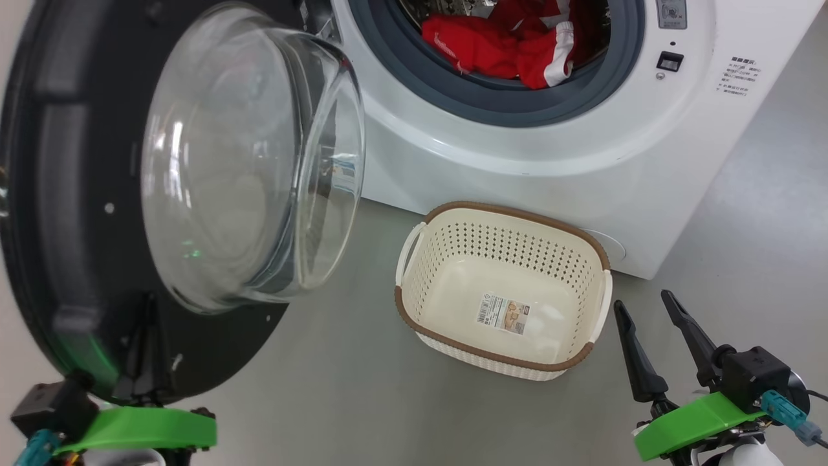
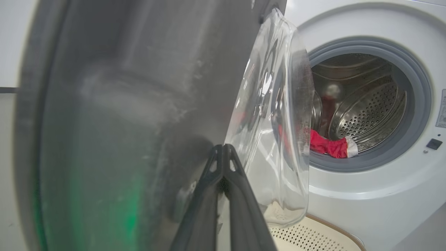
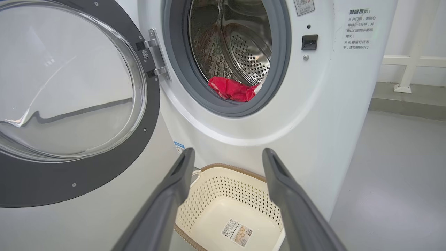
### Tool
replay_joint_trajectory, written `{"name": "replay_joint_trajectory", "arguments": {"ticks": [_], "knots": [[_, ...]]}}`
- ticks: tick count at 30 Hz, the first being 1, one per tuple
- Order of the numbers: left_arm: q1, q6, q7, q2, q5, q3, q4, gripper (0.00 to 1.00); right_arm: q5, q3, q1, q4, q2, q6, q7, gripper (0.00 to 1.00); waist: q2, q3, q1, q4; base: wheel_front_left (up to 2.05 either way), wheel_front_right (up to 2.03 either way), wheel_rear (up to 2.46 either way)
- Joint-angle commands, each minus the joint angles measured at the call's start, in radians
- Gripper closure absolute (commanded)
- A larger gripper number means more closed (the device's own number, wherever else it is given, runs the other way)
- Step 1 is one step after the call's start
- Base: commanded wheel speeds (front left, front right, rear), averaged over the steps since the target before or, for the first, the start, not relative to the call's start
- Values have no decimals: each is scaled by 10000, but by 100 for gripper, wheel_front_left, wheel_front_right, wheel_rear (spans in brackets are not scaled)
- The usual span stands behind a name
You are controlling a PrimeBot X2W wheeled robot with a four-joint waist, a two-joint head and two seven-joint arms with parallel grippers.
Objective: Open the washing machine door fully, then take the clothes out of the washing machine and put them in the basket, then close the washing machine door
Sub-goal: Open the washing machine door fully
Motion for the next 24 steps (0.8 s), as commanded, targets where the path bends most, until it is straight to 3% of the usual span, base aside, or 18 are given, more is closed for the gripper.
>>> {"name": "replay_joint_trajectory", "arguments": {"ticks": [1, 9, 24], "knots": [[-394, 5, -92, 294, 137, 695, -113, 100, -88, 205, -317, -255, -111, 63, -65, 0, 0, 42, 0, -26, 0, 0, 0], [-979, -215, -92, 392, 598, 1873, 503, 100, -100, 158, -437, -283, -216, 63, -65, 0, 0, 266, 0, -97, 0, 0, 0], [-2441, -366, -92, 1101, 1717, 3637, 1966, 100, -181, 151, -655, -329, -402, 63, -65, 0, 0, 657, 0, -292, 0, 0, 0]]}}
